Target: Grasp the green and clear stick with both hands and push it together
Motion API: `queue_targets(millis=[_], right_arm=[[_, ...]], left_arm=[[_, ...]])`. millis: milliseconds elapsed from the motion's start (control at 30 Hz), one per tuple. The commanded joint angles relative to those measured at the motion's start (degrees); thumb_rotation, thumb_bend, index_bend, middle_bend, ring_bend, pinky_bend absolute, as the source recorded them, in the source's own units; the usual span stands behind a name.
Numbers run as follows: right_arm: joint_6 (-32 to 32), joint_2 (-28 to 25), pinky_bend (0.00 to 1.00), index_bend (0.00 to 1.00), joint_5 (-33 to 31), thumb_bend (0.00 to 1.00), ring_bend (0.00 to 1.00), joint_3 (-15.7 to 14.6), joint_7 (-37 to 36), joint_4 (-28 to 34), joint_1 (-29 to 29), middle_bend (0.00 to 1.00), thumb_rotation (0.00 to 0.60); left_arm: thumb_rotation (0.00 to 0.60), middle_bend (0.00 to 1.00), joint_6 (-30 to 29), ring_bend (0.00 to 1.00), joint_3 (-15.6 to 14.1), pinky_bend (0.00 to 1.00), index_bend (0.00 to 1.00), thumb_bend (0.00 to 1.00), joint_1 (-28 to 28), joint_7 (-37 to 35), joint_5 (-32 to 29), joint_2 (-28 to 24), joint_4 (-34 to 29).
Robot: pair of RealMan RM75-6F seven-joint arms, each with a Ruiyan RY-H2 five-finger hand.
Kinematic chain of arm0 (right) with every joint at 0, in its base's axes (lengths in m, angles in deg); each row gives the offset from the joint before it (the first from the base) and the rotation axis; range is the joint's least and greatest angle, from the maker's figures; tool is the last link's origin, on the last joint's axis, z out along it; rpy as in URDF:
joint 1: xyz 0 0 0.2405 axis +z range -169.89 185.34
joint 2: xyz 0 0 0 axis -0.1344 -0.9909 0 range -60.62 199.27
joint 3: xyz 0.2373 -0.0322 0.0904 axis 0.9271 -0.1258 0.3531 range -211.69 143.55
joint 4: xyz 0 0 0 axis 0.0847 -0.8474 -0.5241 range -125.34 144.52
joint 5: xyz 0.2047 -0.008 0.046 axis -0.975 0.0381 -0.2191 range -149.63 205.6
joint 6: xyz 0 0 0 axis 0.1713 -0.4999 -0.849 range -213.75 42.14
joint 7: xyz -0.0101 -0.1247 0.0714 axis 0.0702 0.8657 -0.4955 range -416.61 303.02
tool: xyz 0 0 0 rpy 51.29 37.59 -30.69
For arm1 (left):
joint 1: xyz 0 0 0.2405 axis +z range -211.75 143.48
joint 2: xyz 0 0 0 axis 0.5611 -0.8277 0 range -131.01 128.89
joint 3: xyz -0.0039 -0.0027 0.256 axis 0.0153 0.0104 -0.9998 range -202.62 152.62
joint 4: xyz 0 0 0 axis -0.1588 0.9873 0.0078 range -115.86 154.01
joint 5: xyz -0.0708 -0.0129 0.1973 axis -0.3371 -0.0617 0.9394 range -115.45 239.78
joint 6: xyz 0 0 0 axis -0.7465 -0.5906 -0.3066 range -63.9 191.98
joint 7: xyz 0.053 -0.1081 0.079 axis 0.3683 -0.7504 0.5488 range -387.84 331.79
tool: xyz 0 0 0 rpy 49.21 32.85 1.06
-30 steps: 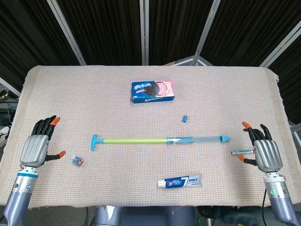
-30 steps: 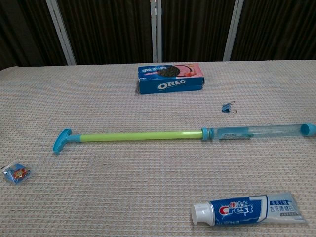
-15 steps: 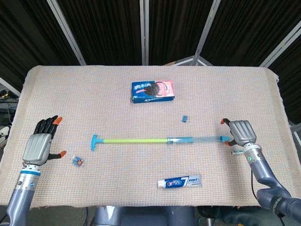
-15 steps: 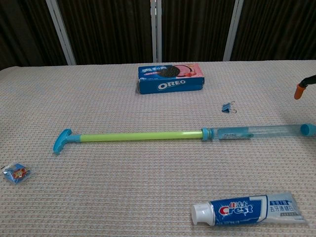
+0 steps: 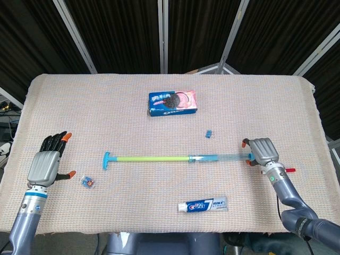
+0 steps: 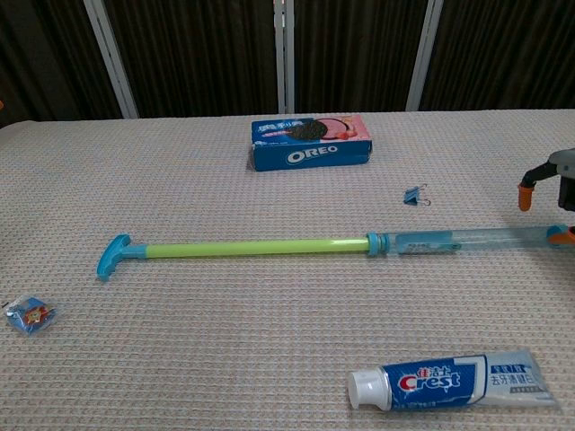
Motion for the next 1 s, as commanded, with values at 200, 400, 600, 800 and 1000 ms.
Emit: queue_targets(millis=[200, 400, 600, 800, 1000], right_arm=[[0.4, 2.0, 1.0, 0.45, 0.2, 0.18, 1.0, -0.7, 0.2, -1.5, 0.4, 1.0, 0.6], [0.9, 3.1, 1.0, 0.48, 0.2, 0.2, 1.0, -0.9, 0.7, -2.7, 0.9, 1.0, 0.6], [0.9, 3.8, 1.0, 0.58, 0.1, 0.28, 1.0, -0.9, 0.7, -3.3, 1.0, 1.0, 0.6], [0.9, 3.1, 1.0, 0.62, 0.2, 0.31, 1.0, -0.9, -0.3, -1.7, 0.8, 1.0, 0.6], [1.5, 1.6, 1.0, 0.63, -0.7, 0.31, 1.0, -0.7, -0.1, 1.6, 0.9, 1.0, 0.6]], left_arm=[[0.6, 0.0, 0.3, 0.0, 0.2, 0.0, 0.0, 0.0, 0.0, 0.3, -0.4, 0.1, 0.2], [0.6, 0.0, 0.6, 0.0, 0.2, 0.0, 0.0, 0.0, -0.1, 0.4, -0.6, 0.3, 0.4], [0.6, 0.0, 0.9, 0.0, 0.2, 0.0, 0.0, 0.0, -0.2, 0.6, -1.0, 0.4, 0.6], [0.6, 0.24, 1.7, 0.26, 0.8, 0.24, 0.0, 0.0, -0.9, 2.2, -2.8, 1.3, 1.2], [0.6, 0.76, 7.8, 0.75, 1.9, 0.85, 0.15, 0.04, -5.4, 5.0, -5.1, 4.8, 4.9]])
